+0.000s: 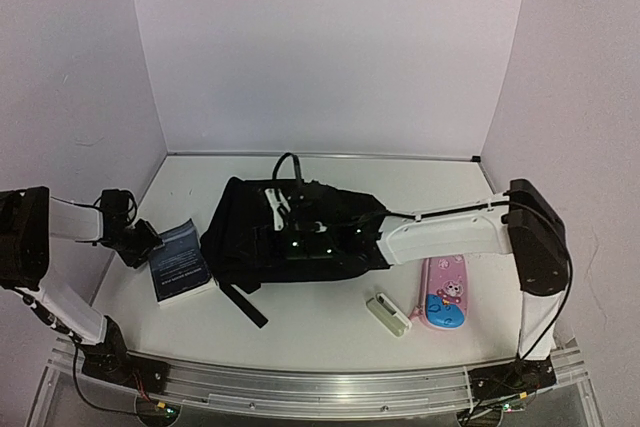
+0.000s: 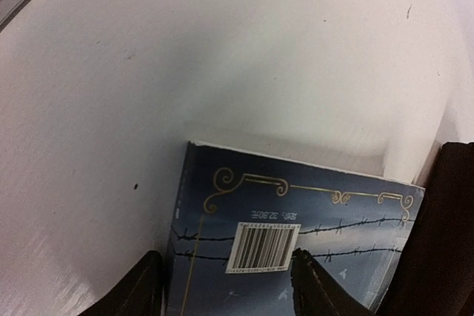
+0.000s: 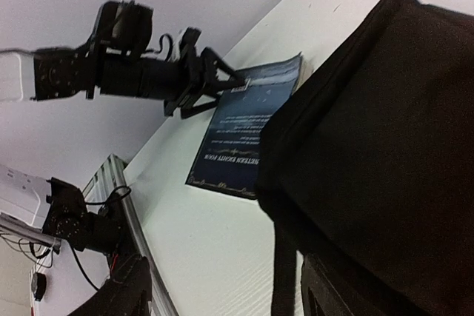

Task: Pack the student bag
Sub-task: Pick up the book from the center of the board.

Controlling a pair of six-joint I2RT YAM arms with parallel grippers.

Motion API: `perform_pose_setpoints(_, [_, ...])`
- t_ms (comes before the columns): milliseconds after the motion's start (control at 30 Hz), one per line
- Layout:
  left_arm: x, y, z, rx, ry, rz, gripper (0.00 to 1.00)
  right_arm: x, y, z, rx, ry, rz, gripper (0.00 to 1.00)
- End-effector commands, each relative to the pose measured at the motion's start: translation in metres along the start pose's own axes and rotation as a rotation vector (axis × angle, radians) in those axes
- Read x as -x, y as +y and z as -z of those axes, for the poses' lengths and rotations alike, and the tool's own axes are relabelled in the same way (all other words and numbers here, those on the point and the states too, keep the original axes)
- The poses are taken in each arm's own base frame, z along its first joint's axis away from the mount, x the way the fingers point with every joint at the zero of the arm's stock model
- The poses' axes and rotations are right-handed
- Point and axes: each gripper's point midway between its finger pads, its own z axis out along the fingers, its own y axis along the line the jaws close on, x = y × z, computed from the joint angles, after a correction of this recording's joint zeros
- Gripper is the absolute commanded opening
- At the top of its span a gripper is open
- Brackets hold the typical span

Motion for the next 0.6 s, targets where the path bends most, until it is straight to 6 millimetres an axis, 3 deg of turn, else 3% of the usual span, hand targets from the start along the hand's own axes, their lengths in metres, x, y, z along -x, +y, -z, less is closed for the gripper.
perform_pose_setpoints(0, [-0.012,-0.011,-0.011,-0.069,0.093,-0.049,0.53,-0.012,0.023,-0.033,0.098,0.05,-0.03,0.64])
perform_pose_setpoints(267, [-0.041,-0.051,-0.018,-0.223,0.181,-0.156,0.42,-0.055,-0.001,-0.075,0.076,0.161,-0.2,0.59])
perform_pose_setpoints(433, [-0.083,-0.076,-0.02,-0.245,0.26,-0.221,0.39,-0.078,-0.016,-0.083,0.064,0.221,-0.281,0.55])
perform_pose_setpoints(567, [-0.098,-0.082,-0.013,-0.255,0.28,-0.204,0.4,-0.089,-0.055,-0.076,-0.039,0.233,-0.388,0.49])
